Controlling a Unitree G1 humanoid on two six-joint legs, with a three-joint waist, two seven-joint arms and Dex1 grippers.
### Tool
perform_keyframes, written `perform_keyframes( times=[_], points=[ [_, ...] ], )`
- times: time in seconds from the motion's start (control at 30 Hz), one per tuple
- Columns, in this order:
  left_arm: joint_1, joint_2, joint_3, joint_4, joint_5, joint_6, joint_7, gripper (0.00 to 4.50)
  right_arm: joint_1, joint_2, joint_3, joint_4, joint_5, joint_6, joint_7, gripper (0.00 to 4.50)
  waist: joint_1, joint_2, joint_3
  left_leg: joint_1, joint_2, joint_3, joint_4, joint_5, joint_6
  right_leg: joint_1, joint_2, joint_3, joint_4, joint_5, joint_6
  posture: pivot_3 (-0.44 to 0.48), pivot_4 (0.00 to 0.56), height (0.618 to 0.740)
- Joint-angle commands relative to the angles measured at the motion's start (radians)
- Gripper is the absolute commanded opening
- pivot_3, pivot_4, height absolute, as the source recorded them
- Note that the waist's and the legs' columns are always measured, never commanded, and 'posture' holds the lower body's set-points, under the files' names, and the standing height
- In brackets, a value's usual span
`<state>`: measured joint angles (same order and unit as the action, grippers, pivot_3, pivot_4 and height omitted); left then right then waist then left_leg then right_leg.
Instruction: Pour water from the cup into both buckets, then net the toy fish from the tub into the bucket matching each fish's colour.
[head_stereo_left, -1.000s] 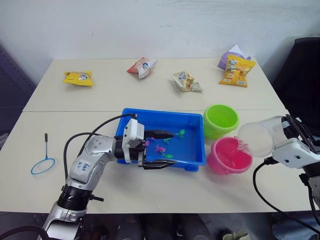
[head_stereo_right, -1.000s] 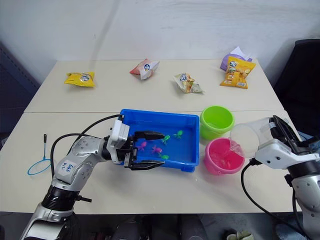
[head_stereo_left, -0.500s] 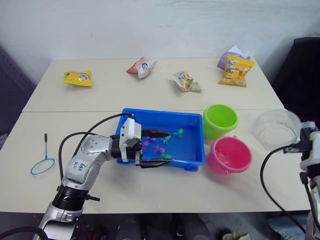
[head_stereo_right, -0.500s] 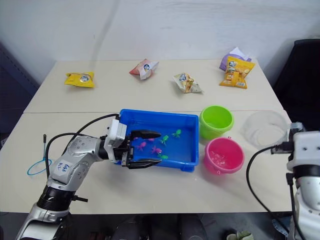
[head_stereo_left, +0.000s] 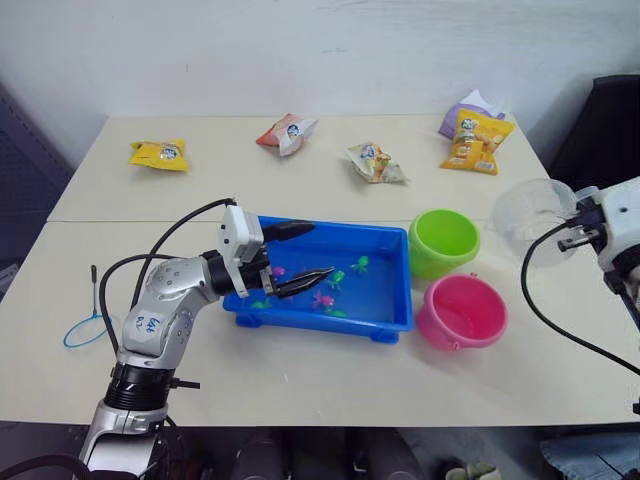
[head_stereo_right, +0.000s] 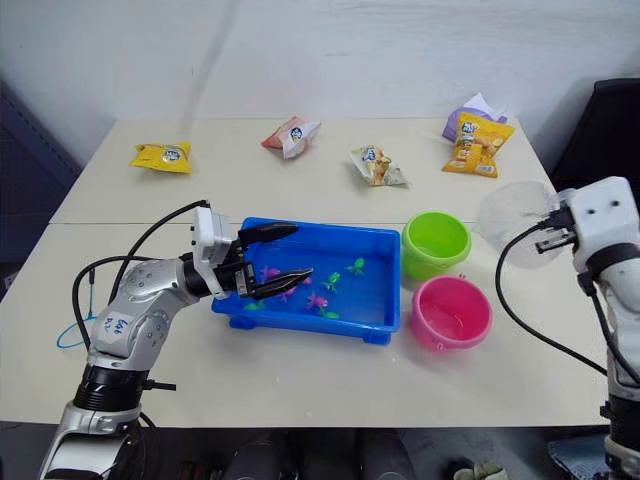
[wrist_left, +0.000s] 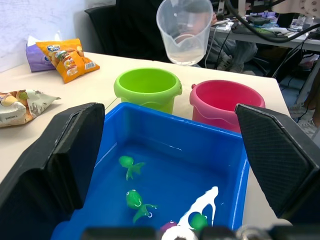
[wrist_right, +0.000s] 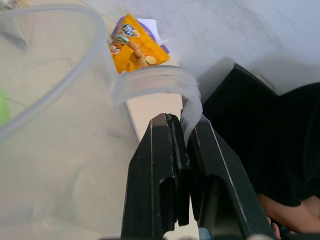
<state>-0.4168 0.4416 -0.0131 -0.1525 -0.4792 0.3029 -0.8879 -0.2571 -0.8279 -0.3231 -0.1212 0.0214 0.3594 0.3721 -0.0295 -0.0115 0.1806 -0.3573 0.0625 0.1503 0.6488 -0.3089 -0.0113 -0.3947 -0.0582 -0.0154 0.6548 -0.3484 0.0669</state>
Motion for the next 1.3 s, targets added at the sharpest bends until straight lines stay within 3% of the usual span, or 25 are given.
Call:
perform_keyframes(
  times=[0.03, 0.47, 0.77, 1.3],
  points=[
    [0.019, -0.004, 0.009, -0.049, -0.004, -0.017, 0.01, 4.5, -0.05, -0.047, 0.056, 0.025, -0.081, -0.107, -0.001, 0.03, -0.003, 0.0, 0.0, 0.0, 0.0, 0.0, 0.0, 0.0, 0.0, 0.0, 0.0, 0.0, 0.0, 0.0, 0.0, 0.0, 0.15, 0.739],
    [0.055, 0.002, 0.005, -0.09, -0.008, 0.003, 0.036, 4.5, -0.163, -0.103, 0.217, 0.169, -0.348, -0.381, -0.09, 0.03, -0.001, 0.0, 0.0, 0.0, 0.0, 0.001, 0.0, 0.0, 0.0, 0.0, 0.0, 0.0, 0.0, 0.0, 0.0, 0.0, 0.15, 0.739],
    [0.061, -0.001, -0.008, -0.098, -0.001, -0.005, 0.036, 4.5, -0.204, -0.101, 0.252, 0.241, -0.485, -0.489, -0.183, 0.03, -0.003, 0.0, 0.0, 0.0, 0.0, 0.001, 0.0, 0.0, -0.001, -0.001, 0.0, 0.0, 0.0, 0.0, 0.0, 0.0, 0.15, 0.739],
    [0.073, 0.0, -0.007, -0.119, 0.01, -0.006, 0.051, 4.5, -0.207, -0.113, 0.253, 0.305, -0.569, -0.654, -0.304, 0.03, -0.005, 0.0, 0.0, 0.0, 0.001, 0.002, 0.001, 0.0, -0.001, -0.001, 0.0, 0.001, 0.001, 0.0, 0.0, 0.0, 0.15, 0.739]
  ],
)
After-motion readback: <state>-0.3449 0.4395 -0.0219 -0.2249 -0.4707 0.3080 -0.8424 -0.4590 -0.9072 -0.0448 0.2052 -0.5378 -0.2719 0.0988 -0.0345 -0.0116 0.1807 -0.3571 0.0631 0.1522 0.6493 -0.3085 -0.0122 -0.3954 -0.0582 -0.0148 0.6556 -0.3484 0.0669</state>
